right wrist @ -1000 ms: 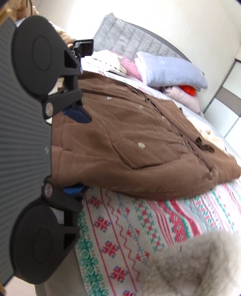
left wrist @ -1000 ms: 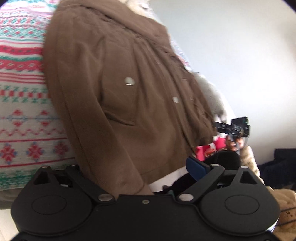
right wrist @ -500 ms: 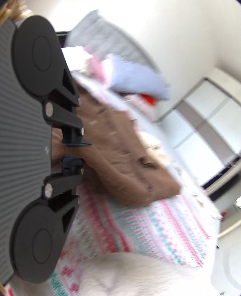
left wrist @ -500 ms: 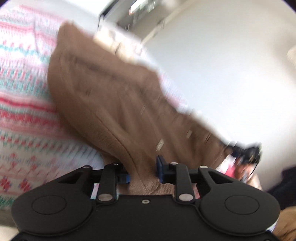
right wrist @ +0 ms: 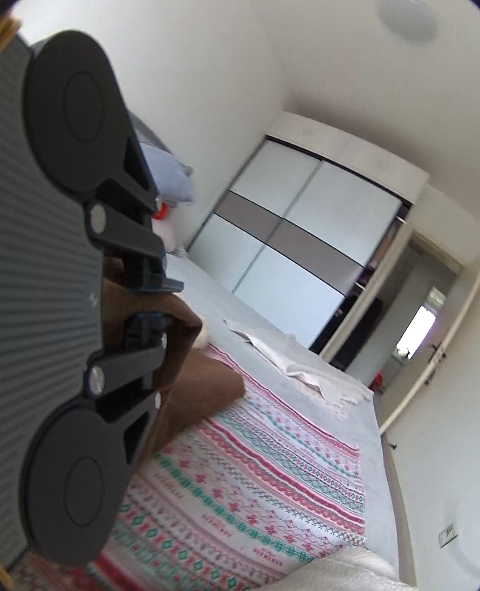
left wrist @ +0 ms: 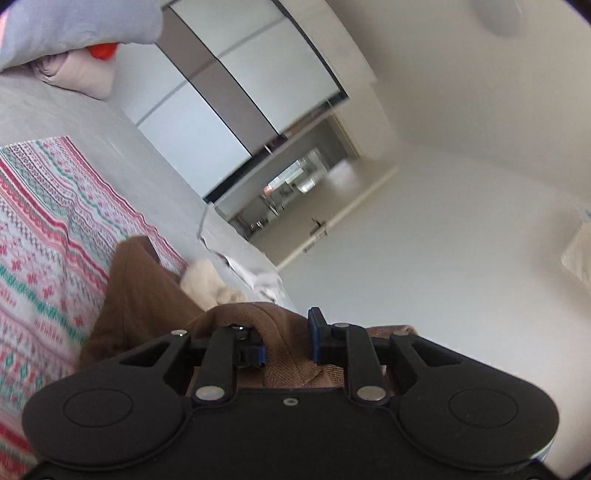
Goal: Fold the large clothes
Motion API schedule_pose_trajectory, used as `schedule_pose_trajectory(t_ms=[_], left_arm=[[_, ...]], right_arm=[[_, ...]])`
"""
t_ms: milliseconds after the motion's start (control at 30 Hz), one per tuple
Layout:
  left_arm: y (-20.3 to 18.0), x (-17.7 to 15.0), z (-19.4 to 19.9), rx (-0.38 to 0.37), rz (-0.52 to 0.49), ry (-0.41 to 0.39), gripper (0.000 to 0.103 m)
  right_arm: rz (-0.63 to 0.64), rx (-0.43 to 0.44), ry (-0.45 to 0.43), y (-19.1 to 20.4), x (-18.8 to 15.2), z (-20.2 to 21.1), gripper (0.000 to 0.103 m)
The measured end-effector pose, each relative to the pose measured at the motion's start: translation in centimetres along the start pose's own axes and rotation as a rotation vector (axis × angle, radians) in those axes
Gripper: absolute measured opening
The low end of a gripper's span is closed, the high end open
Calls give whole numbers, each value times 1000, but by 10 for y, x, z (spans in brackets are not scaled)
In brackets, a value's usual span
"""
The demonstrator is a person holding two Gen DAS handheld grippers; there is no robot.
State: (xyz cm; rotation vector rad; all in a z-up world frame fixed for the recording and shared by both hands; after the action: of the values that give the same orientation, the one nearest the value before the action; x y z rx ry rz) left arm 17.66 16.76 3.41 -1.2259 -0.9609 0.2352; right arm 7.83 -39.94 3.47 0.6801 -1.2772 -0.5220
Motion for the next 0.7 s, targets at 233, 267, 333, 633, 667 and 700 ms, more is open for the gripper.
schedule_pose_trajectory(t_ms=[233, 267, 333, 633, 667, 700], left_arm=[[63, 62, -101, 133, 98, -72, 21], [75, 66, -117, 163, 109, -75, 22], [103, 66, -146, 241, 109, -60, 22], [156, 71, -182, 378, 139, 125, 31], [151, 73, -180, 370, 111, 151, 31], [147, 74, -179, 361, 82, 173, 35]], right_arm=[[-82, -107, -6, -44, 37, -100, 9], [-80, -128, 8, -51, 38, -119, 9], [-77, -174, 39, -68, 36, -154, 10], [3, -314, 74, -121, 47, -207, 70], [51, -314, 87, -118, 52, -206, 72], [112, -322, 102, -114, 55, -205, 79]])
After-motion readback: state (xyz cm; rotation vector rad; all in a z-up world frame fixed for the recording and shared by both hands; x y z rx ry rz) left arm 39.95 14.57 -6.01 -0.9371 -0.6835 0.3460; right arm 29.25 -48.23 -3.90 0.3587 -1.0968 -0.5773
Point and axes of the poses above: each gripper's, at about its wrist camera, not at the fingertips, and z roughly against the way its jaws point, y to its left, x to its top, the point moved 9 cm from there along -z, roughly the way its jaws point, and after that the axes turned 9 degrees about z, right-handed, at the moved point
